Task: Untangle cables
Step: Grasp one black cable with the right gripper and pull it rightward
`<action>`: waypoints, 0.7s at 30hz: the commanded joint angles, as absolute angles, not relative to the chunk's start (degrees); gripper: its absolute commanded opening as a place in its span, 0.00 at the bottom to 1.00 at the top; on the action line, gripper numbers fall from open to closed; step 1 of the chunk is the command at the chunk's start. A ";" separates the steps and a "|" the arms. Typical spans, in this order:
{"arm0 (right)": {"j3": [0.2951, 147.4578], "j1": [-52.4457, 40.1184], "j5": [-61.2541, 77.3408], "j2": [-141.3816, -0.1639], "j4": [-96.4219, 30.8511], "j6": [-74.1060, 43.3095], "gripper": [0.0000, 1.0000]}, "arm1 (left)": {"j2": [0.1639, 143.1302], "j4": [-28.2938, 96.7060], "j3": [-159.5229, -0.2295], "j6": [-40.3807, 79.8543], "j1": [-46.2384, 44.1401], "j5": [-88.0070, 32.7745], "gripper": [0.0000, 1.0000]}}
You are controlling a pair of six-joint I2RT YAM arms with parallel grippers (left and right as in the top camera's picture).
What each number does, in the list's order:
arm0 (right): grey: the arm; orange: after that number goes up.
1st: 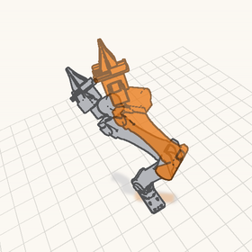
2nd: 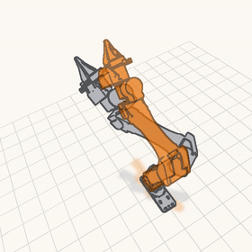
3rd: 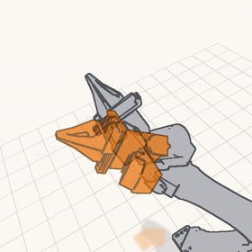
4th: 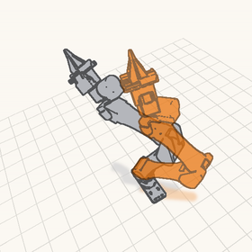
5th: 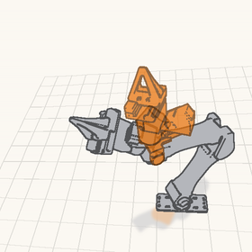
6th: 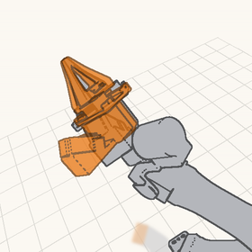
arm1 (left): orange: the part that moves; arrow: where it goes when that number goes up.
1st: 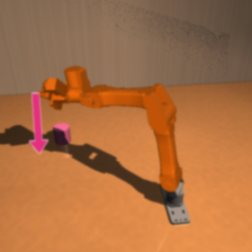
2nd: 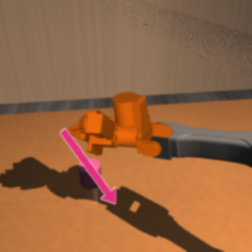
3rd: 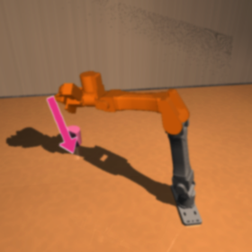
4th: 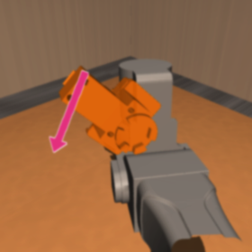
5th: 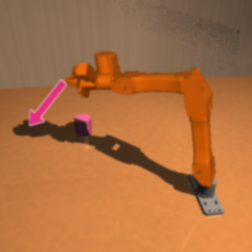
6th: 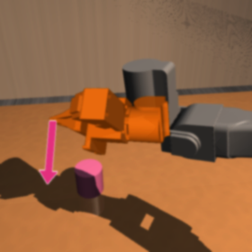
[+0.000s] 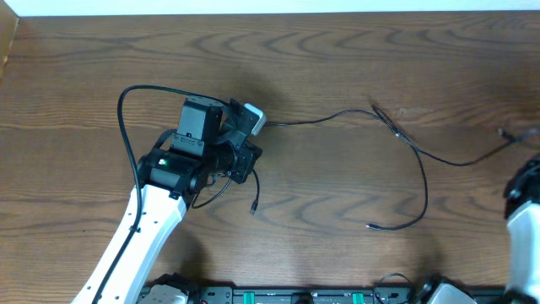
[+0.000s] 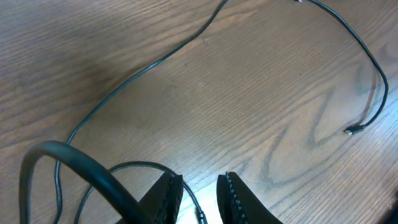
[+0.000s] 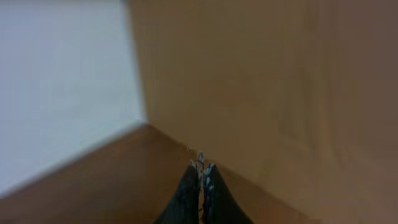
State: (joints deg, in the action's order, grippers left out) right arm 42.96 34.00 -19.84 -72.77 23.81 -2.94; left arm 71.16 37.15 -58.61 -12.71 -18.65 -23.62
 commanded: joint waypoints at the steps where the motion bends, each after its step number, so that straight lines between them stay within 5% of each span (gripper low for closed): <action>1: 44.36 41.58 -15.66 -79.48 20.29 -16.08 0.01 | 71.11 37.28 -60.23 -12.95 -18.68 -23.07 0.25; 5: 44.36 50.61 -2.07 -91.39 17.63 -30.61 0.01 | 71.11 37.28 -60.23 -12.49 -18.70 -23.07 0.25; 11: 44.42 54.43 5.74 -100.55 17.21 -34.02 0.01 | 71.11 37.28 -60.23 -11.68 -18.70 -23.09 0.25; 13: 44.42 55.05 7.55 -101.10 16.97 -33.69 0.39 | 71.11 37.28 -60.23 -11.35 -18.70 -23.11 0.25; 15: 44.62 55.13 9.54 -101.06 17.10 -32.16 0.65 | 71.11 37.26 -60.23 -10.35 -18.68 -23.11 0.25; 16: 44.93 55.13 10.94 -101.06 17.02 -30.94 0.99 | 71.11 37.28 -60.23 -10.24 -18.70 -23.09 0.25; 21: 45.19 55.09 18.48 -101.03 16.97 -29.02 0.99 | 71.11 37.28 -60.23 -10.24 -18.68 -23.09 0.25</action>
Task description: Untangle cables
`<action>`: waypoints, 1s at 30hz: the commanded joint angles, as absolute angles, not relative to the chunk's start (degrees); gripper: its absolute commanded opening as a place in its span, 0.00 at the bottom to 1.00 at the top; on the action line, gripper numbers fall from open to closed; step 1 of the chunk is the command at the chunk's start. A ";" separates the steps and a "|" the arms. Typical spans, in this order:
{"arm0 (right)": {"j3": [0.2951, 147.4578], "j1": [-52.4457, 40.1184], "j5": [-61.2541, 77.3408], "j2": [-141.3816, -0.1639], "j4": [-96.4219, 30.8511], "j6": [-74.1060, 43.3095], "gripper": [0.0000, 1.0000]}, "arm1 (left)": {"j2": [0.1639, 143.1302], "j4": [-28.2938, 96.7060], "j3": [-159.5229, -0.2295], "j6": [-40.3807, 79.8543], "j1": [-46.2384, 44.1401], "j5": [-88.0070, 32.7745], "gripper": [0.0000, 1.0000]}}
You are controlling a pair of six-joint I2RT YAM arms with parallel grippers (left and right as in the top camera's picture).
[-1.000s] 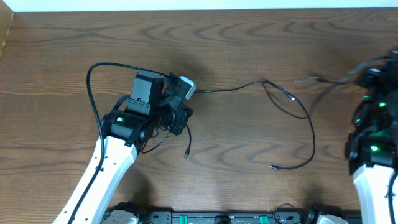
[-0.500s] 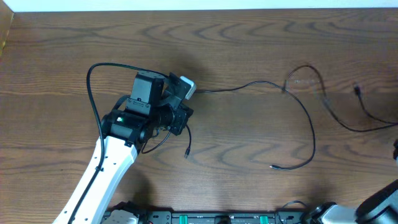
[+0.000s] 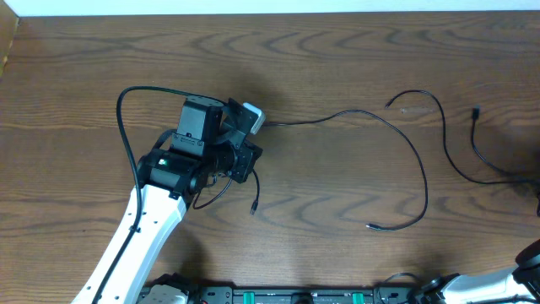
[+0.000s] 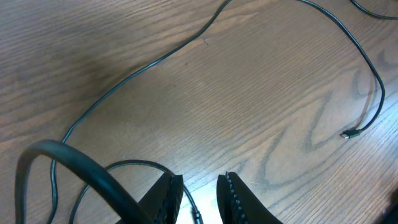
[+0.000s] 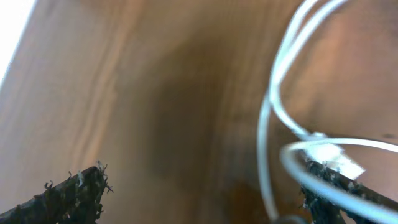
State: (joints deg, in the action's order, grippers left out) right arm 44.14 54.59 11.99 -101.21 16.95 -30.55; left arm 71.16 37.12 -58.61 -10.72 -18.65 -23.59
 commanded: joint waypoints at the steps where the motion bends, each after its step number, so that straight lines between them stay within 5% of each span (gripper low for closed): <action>1: 45.21 55.09 19.18 -100.95 16.99 -29.02 0.99 | 71.11 37.28 -60.23 -10.22 -18.68 -23.09 0.25; 8: 45.36 55.09 20.12 -94.28 11.94 -20.49 0.99 | 71.11 37.26 -60.23 -10.24 -18.68 -23.09 0.25; 15: 60.49 55.07 -1.23 -88.95 -19.44 -8.05 0.99 | 71.11 37.21 -60.23 -10.24 -18.68 -23.09 0.26; 22: 76.09 55.00 -4.23 -94.94 -41.82 -3.01 0.99 | 71.11 36.82 -60.23 -10.24 -18.70 -23.09 0.26; 30: 77.28 50.30 -4.21 -99.48 -46.11 0.38 0.99 | 71.11 36.84 -60.23 -10.24 -18.68 -23.09 0.26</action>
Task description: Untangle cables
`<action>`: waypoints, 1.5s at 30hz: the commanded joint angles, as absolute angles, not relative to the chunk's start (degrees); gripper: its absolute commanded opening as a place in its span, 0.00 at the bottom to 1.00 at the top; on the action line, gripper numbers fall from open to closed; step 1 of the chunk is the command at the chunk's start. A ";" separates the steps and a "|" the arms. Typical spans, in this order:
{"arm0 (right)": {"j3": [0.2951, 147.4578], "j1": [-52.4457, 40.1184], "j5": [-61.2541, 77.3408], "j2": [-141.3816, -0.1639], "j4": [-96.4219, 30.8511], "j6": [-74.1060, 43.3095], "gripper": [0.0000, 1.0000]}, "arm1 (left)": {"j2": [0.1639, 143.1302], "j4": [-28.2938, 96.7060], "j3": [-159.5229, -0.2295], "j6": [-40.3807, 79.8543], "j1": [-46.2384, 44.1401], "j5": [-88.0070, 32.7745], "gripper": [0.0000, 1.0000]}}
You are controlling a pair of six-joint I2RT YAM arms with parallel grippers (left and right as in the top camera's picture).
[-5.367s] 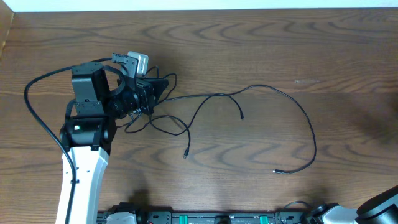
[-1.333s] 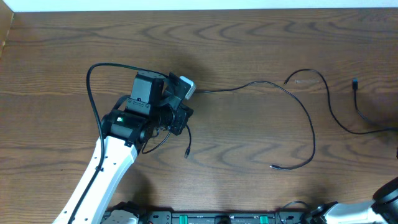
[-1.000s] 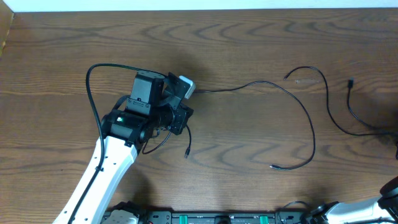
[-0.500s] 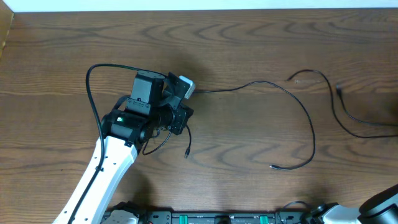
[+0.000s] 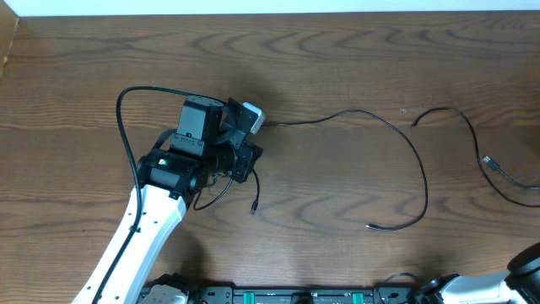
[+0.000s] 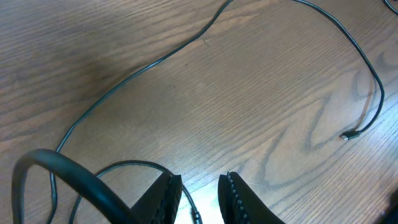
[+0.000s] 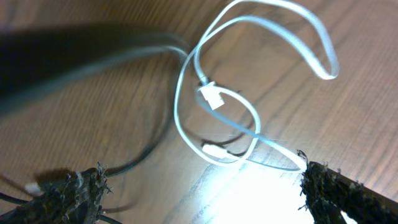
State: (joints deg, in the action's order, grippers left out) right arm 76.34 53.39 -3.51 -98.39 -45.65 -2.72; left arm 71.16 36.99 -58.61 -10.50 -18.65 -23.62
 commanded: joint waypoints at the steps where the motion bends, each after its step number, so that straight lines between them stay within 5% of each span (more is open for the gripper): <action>1: 77.38 49.08 -4.54 -99.70 -46.09 1.02 0.99 | 71.11 36.82 -60.23 -10.24 -18.70 -23.09 0.26; 9: 79.94 35.59 -9.67 -100.09 -45.91 5.91 0.99 | 71.11 36.82 -60.23 -10.24 -18.70 -23.09 0.26; 16: 80.07 18.81 -13.72 -100.12 -46.17 27.27 0.99 | 71.11 36.82 -60.23 -10.24 -18.70 -23.09 0.26; 25: 80.01 4.36 -19.20 -100.90 -52.80 36.47 0.99 | 71.11 36.84 -60.23 -10.22 -18.68 -23.09 0.26; 35: 80.01 7.66 -46.89 -102.56 -56.23 37.06 0.99 | 71.11 37.23 -60.23 -10.24 -18.68 -23.09 0.26; 45: 80.03 10.96 -66.57 -102.54 -37.87 39.86 0.99 | 71.11 37.26 -60.23 -10.22 -18.68 -23.09 0.26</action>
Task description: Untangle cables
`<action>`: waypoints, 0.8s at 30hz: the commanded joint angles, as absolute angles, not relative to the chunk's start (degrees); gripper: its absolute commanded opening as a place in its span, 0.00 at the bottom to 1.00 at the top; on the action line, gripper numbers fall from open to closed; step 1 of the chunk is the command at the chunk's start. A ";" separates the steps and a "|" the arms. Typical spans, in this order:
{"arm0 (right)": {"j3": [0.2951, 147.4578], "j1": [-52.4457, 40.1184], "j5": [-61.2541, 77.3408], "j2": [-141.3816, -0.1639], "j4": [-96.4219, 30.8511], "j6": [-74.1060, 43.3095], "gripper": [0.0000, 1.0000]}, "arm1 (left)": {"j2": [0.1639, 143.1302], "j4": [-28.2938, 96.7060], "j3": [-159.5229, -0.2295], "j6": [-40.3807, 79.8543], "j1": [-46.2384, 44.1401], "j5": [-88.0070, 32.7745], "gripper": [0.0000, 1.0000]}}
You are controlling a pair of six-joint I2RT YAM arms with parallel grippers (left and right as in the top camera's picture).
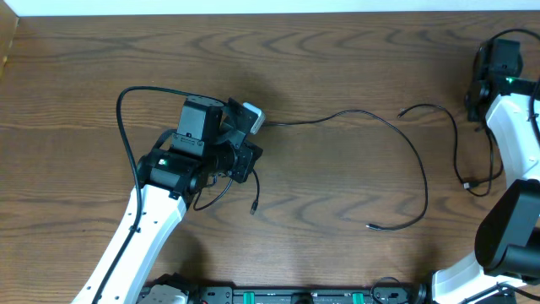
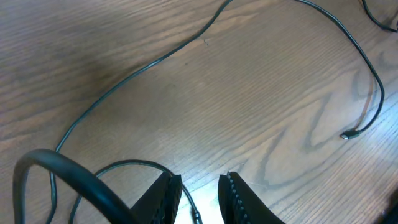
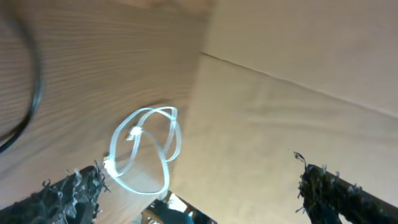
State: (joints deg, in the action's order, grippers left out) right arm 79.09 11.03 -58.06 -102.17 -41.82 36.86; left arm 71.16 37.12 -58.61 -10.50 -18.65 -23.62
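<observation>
A long thin black cable [image 1: 396,135] runs from a white adapter [image 1: 252,118] by my left arm, arcs right and ends in a plug [image 1: 371,225]. A second black cable [image 1: 456,139] lies apart from it at the right, its plug [image 1: 468,182] near my right arm [image 1: 504,101]. My left gripper [image 2: 200,179] sits low over the table, jaws slightly apart, with a short cable end [image 2: 193,208] lying loose in the gap. My right gripper [image 3: 199,163] is wide open and holds nothing.
A thick black arm cable [image 1: 126,127] loops beside the left arm. The right wrist view shows a white cable loop [image 3: 146,146] on the wood next to a beige surface [image 3: 280,112]. The table's far edge [image 1: 270,12] runs along the top.
My right arm, then barely in the overhead view at the bottom right corner, now stands at the top right. The second black cable has shifted and curled more to the left. The left arm has not moved.
At first my right gripper was shut at the right edge and the second cable crossed the long one. Then it was open and the cables lay apart. The second cable then lay farther right, now curled by the right arm. The left gripper stayed put throughout.
</observation>
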 commanded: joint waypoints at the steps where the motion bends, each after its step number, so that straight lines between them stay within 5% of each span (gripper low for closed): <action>1: 80.03 10.98 -67.75 -102.54 -35.97 41.60 0.99 | 71.11 37.26 -60.23 -10.22 -18.70 -23.09 0.26; 5: 80.03 10.98 -76.79 -102.54 -14.96 59.92 0.99 | 71.11 37.26 -60.23 -10.22 -18.70 -23.11 0.26; 11: 80.03 9.13 -77.43 -102.54 6.70 69.21 0.99 | 71.11 37.26 -60.23 -10.22 -18.70 -23.09 0.26; 19: 80.03 3.18 -69.10 -102.54 4.99 62.28 0.99 | 71.11 37.08 -60.23 -10.22 -18.68 -23.09 0.26; 24: 80.03 -0.03 -49.19 -102.54 -9.50 47.07 0.99 | 71.11 37.08 -60.23 -10.22 -18.70 -23.09 0.26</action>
